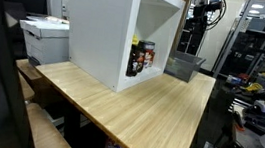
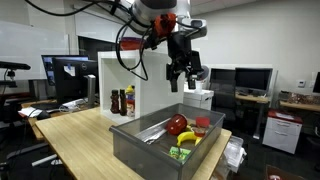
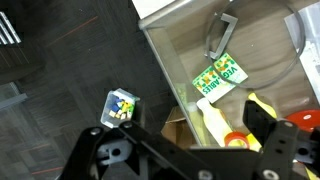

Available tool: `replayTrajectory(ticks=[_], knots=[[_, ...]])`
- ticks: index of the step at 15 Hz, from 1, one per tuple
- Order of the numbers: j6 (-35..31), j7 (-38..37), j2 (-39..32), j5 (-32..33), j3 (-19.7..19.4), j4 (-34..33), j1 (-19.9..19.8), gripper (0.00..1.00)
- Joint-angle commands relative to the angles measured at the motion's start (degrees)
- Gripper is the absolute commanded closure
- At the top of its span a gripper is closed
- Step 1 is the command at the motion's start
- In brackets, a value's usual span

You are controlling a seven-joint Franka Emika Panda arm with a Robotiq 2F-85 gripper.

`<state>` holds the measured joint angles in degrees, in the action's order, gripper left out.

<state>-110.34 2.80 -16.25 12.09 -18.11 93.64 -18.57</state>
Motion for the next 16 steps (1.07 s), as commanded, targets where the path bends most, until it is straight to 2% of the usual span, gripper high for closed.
replayTrajectory(ticks=[1,16], knots=[[0.27,0.04,-0.31,0.03,0.44,-0.61,-0.36,0.0],[0.53,0.84,-1.42,-0.05,0.54,-2.29,-0.56,0.0]])
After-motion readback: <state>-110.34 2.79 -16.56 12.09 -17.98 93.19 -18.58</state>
